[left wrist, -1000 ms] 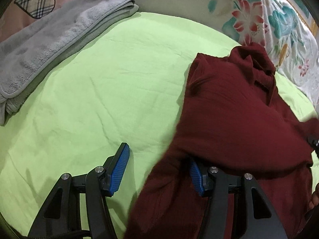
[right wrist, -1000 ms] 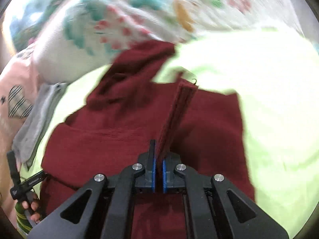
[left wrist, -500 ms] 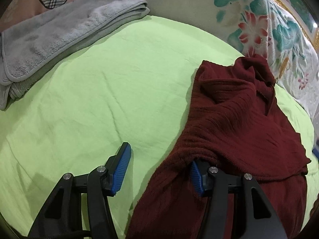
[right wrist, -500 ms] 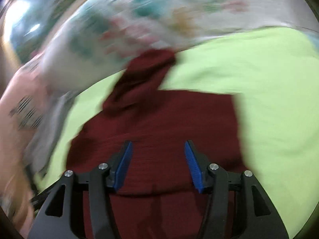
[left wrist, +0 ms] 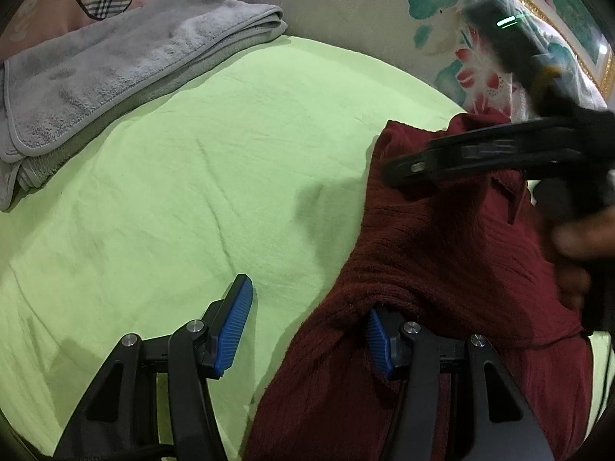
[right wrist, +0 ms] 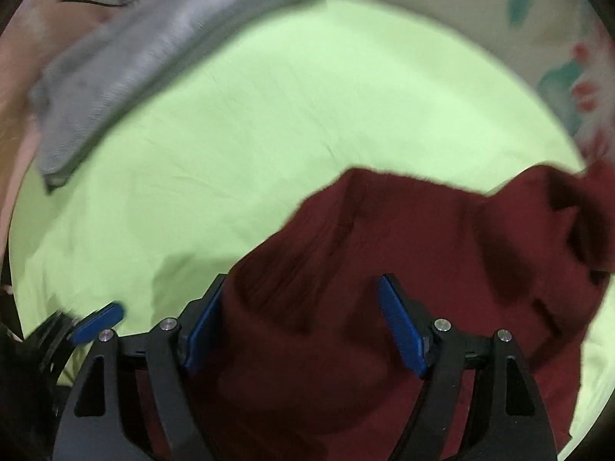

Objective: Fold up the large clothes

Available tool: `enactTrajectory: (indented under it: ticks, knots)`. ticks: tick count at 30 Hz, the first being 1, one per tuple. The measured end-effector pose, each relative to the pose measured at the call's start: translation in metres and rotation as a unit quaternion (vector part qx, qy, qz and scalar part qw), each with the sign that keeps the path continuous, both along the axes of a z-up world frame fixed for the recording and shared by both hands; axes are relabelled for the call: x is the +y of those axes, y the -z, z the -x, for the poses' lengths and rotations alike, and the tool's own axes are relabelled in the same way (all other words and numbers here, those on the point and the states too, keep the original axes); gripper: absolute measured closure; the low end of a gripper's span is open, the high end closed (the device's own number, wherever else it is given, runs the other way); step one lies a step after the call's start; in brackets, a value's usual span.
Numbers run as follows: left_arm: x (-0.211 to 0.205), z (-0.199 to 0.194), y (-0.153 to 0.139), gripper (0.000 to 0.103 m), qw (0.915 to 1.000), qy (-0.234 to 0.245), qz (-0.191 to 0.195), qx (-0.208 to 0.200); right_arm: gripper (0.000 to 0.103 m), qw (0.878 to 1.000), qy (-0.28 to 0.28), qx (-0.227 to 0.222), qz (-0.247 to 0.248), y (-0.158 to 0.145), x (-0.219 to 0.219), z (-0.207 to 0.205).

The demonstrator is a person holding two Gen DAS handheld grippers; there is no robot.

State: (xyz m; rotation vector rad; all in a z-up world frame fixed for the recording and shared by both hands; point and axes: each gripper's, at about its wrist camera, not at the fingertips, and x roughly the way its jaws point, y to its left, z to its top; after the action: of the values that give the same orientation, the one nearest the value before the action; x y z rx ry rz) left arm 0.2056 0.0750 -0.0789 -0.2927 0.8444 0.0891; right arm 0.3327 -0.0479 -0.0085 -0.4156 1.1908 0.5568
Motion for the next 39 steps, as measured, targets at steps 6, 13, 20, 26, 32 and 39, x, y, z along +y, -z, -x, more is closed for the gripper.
enactTrajectory:
  ticks: [6, 13, 20, 26, 32, 39]
  knots:
    - [0.009, 0.002, 0.001, 0.047, 0.9993, -0.009, 0.033, -0.014, 0.099, 0.967, 0.060, 0.097, -0.229, -0.001, -0.034, -0.042]
    - [0.021, 0.008, -0.001, 0.050, 0.9972, -0.019, 0.071, -0.015, 0.095, 0.920, 0.126, 0.129, -0.348, 0.026, -0.049, -0.050]
    - [0.024, 0.025, -0.015, 0.054, 0.9980, -0.017, 0.061, -0.001, 0.069, 0.924, 0.153, 0.031, -0.349, -0.025, -0.112, -0.013]
    - [-0.004, 0.007, -0.056, 0.052, 0.9920, 0.056, 0.098, -0.056, 0.069, 0.920, 0.200, -0.004, -0.336, -0.033, -0.177, 0.041]
    - [-0.035, -0.053, -0.043, 0.052, 0.9901, 0.109, 0.086, -0.021, 0.067, 0.916, 0.286, -0.023, -0.281, -0.020, -0.270, 0.088]
    - [-0.013, -0.082, -0.010, 0.050, 0.9970, 0.053, 0.047, 0.030, 0.068, 0.890, 0.380, -0.056, -0.247, -0.019, -0.358, 0.109]
